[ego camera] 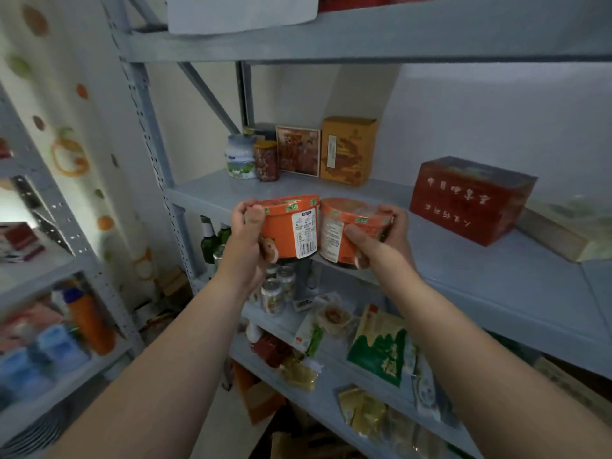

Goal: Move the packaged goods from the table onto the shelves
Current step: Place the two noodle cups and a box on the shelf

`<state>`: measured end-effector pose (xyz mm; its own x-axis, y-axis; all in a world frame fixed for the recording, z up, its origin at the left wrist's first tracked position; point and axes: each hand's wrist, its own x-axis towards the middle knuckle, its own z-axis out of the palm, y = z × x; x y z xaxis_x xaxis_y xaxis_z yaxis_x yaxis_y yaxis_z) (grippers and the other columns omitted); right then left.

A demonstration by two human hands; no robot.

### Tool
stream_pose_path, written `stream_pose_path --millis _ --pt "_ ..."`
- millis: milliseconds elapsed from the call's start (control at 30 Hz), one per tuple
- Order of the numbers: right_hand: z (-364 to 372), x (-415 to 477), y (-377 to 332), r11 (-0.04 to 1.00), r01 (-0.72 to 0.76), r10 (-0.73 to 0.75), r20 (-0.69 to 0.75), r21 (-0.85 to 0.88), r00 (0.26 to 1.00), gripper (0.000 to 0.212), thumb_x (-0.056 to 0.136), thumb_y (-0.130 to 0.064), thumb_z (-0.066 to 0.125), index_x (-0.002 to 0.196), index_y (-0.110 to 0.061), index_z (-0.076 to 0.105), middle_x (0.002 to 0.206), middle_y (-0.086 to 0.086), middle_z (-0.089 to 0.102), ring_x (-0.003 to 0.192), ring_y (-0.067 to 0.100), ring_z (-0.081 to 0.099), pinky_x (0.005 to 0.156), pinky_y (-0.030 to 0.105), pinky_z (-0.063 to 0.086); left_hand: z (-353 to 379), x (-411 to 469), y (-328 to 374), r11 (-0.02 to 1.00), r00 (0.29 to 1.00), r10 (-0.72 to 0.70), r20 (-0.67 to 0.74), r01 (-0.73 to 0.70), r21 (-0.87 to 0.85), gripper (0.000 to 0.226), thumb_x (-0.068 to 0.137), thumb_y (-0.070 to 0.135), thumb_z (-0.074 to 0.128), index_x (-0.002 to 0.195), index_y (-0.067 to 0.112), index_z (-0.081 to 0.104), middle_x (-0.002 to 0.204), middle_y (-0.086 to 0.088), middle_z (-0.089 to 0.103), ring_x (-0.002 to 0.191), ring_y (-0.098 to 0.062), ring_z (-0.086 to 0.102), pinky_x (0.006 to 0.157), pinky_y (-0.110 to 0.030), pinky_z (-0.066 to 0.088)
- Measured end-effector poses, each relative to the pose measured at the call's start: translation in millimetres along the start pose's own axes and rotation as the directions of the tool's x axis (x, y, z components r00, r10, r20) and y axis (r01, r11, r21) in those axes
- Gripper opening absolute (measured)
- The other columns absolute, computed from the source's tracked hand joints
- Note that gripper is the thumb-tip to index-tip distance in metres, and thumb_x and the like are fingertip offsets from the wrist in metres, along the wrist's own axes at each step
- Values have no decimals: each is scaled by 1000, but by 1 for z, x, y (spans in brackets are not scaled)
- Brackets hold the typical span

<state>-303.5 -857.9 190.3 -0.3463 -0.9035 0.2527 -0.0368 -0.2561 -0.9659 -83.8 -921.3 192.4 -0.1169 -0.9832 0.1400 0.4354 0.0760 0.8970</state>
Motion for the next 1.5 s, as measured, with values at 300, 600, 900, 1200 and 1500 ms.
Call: stream_pose_path --millis 300,600,900,1200,1500 --pt "37 85 16 844 102 -134 -23 -526 991 61 73 -31 89 115 -27 45 137 3 36 112 11 47 94 19 40 -15 108 -16 776 981 146 131 -195 599 56 88 19 77 122 20 33 113 9 53 94 2 60 68 -13 54" --pt "75 175 38 477 159 -262 33 -864 965 64 79 -40 81 132 -15 54 138 14 43 132 31 36 110 37 34 -32 240 -15 -69 791 290 538 -544 836 63 84 38 76 129 1 53 134 -21 50 125 -42 44 106 -48 35" --pt "119 236 50 431 -3 -259 -127 -902 957 79 81 -51 74 143 -13 44 142 22 42 133 41 35 109 52 39 -38 313 -23 -300 705 164 690 -631 716 64 90 36 66 145 13 43 147 -10 45 136 -35 40 117 -59 24" --pt "104 251 72 419 93 -338 -60 -903 939 66 82 -17 74 143 -22 50 150 18 34 134 39 41 103 48 46 -54 354 -49 -255 600 288 746 -703 664 63 82 38 68 139 20 46 138 -8 51 132 -41 43 110 -72 27" --pt "103 258 78 353 32 -315 -86 -935 945 65 94 -16 62 152 -33 38 159 15 18 126 39 51 87 41 52 -54 363 -56 -197 654 273 705 -680 706 72 79 33 64 146 25 40 146 -13 43 142 -40 31 114 -70 22"
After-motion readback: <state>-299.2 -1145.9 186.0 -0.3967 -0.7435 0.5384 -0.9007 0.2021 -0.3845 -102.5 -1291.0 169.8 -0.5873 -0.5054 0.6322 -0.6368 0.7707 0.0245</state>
